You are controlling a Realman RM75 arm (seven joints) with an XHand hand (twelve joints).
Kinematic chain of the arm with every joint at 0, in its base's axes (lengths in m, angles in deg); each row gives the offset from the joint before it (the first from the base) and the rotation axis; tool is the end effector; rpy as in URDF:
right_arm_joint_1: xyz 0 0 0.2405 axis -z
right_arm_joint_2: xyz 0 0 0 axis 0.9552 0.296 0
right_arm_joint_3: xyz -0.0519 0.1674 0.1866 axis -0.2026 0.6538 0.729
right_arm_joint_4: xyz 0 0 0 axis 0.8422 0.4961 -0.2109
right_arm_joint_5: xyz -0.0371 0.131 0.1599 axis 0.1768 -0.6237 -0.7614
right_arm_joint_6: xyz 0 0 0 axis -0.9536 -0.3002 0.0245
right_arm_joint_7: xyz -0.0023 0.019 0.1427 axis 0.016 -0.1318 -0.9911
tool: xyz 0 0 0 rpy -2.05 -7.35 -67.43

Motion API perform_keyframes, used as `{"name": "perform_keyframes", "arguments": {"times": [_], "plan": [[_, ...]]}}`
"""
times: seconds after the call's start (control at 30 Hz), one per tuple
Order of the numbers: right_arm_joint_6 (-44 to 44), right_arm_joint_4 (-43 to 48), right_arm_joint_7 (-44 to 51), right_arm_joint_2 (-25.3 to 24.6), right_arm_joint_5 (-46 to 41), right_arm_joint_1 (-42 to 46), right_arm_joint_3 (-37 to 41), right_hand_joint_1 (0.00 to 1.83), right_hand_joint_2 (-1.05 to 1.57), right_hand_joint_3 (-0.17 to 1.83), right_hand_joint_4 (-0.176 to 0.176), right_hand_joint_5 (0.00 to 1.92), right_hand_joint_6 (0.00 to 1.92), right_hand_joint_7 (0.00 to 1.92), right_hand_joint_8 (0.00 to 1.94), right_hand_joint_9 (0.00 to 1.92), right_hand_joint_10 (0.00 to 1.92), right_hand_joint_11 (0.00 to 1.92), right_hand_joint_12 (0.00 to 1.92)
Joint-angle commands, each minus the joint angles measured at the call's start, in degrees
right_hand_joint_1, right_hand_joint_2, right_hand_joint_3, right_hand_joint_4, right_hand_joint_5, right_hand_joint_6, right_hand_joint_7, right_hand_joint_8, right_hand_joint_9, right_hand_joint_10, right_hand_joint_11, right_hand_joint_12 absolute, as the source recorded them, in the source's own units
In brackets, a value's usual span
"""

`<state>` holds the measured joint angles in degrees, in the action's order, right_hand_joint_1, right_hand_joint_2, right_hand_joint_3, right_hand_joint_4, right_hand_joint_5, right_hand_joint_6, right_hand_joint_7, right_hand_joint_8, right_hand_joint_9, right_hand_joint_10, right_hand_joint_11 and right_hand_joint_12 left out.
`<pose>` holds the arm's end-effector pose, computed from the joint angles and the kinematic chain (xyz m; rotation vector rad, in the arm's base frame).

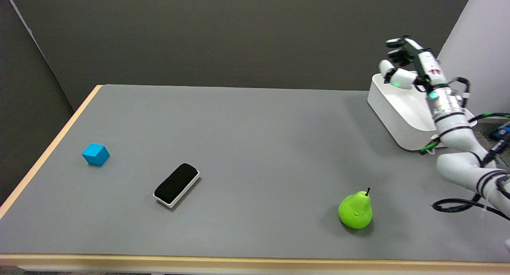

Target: Pick up the blackboard eraser.

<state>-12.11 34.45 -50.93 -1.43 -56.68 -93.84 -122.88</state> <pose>-0.2070 -0.3581 0.5640 1.2823 -0.1703 0.8450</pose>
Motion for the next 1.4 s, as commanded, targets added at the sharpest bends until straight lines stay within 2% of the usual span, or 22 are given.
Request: {"name": "perform_keyframes", "arguments": {"times": [0.03,0.2,0.3,0.4,0.53,0.67,0.73,0.8,0.9,0.97,1.07,1.17,1.27,1.4], "plan": [[19.77,19.25,4.28,-4.98,2.54,-12.98,-19.09,0.58,0.64,0.95,0.174,0.34,0.75,0.52,0.66,0.44,0.88,0.28,1.34],[22.69,26.54,18.24,-5.93,3.21,-17.09,-28.91,0.61,0.63,0.98,0.176,0.33,0.72,0.47,0.61,0.41,0.81,0.25,1.29],[25.97,28.63,21.32,-7.55,7.99,-19.15,-32.30,0.63,0.63,1.00,0.176,0.28,0.63,0.38,0.49,0.35,0.73,0.21,1.22],[28.78,29.58,21.32,-9.31,13.96,-20.46,-34.37,0.64,0.63,1.01,0.173,0.24,0.57,0.31,0.42,0.31,0.68,0.18,1.18],[30.11,31.65,21.06,-10.34,20.03,-22.13,-37.57,0.62,0.61,1.06,0.154,0.15,0.48,0.15,0.34,0.21,0.61,0.16,1.04],[30.18,34.71,20.60,-10.80,26.66,-24.19,-41.88,0.69,0.60,1.04,0.137,0.09,0.37,0.07,0.24,0.17,0.53,0.10,1.04],[30.02,36.47,20.59,-10.96,29.74,-24.71,-43.79,0.70,0.58,1.04,0.124,0.04,0.31,0.02,0.18,0.11,0.52,0.10,0.97],[30.05,38.22,20.37,-11.04,32.11,-25.16,-45.21,0.71,0.58,1.04,0.115,0.02,0.25,0.00,0.13,0.08,0.52,0.10,0.93],[30.42,40.82,19.07,-11.13,33.77,-25.10,-46.41,0.76,0.58,1.02,0.108,0.00,0.18,0.00,0.00,0.08,0.46,0.05,0.96],[31.56,42.45,18.92,-11.27,34.71,-24.38,-46.47,0.78,0.60,1.03,0.097,0.00,0.08,0.00,0.00,0.03,0.51,0.08,0.87],[32.61,43.71,18.52,-11.48,35.64,-23.16,-46.47,0.79,0.57,1.00,0.088,0.00,0.03,0.00,0.00,0.05,0.42,0.03,0.96],[33.25,43.93,18.52,-12.60,36.32,-21.64,-46.47,0.80,0.58,1.00,0.083,0.00,0.03,0.00,0.00,0.03,0.45,0.04,0.87],[33.99,43.34,18.52,-13.99,38.35,-19.69,-46.47,0.82,0.58,0.99,0.078,0.00,0.00,0.00,0.00,0.04,0.41,0.00,0.95],[35.18,40.68,18.55,-17.09,40.37,-17.82,-46.55,0.82,0.59,1.00,0.069,0.00,0.02,0.00,0.00,0.04,0.43,0.00,0.93]]}}
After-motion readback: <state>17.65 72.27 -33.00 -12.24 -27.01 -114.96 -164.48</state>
